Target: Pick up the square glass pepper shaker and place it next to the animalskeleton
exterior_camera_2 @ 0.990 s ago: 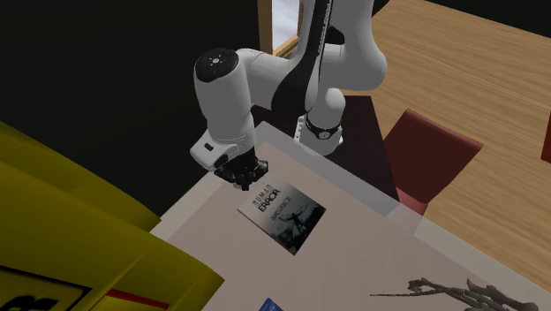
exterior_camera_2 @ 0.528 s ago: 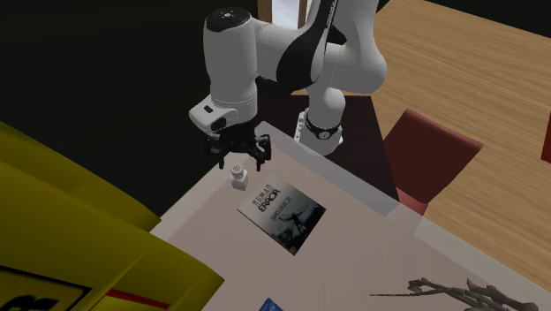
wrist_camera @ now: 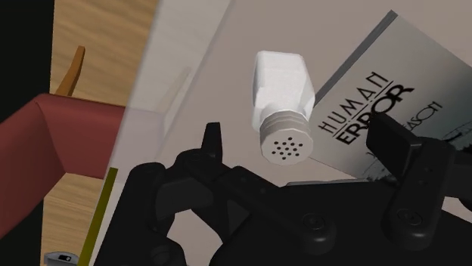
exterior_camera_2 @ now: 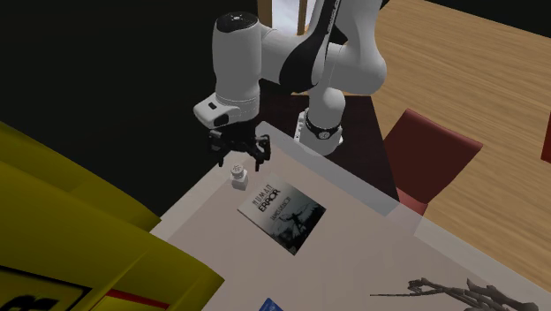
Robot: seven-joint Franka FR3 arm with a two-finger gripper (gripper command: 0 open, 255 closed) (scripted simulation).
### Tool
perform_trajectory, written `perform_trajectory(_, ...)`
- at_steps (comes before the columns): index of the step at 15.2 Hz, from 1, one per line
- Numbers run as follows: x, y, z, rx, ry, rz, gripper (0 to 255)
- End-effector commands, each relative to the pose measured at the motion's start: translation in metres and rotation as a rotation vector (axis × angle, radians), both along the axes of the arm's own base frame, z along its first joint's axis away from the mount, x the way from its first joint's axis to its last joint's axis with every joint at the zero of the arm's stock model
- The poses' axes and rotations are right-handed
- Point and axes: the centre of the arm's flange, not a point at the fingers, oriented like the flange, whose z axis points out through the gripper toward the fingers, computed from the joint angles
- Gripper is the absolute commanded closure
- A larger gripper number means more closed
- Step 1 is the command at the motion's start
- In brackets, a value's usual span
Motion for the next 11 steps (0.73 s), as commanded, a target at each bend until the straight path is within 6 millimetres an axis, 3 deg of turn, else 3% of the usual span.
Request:
perform_trajectory(1, 0.0018, 0.0, -0.0082, -0.001, -0.001, 0.0, 0)
perform_trajectory(8, 0.0018, 0.0, -0.0081, -0.001, -0.001, 0.0, 0)
perform_trajectory(9, 0.0018, 0.0, -0.0081, -0.001, -0.001, 0.0, 255)
perform_trajectory(11, 0.0018, 0.0, -0.0081, -0.001, -0.001, 0.0, 255)
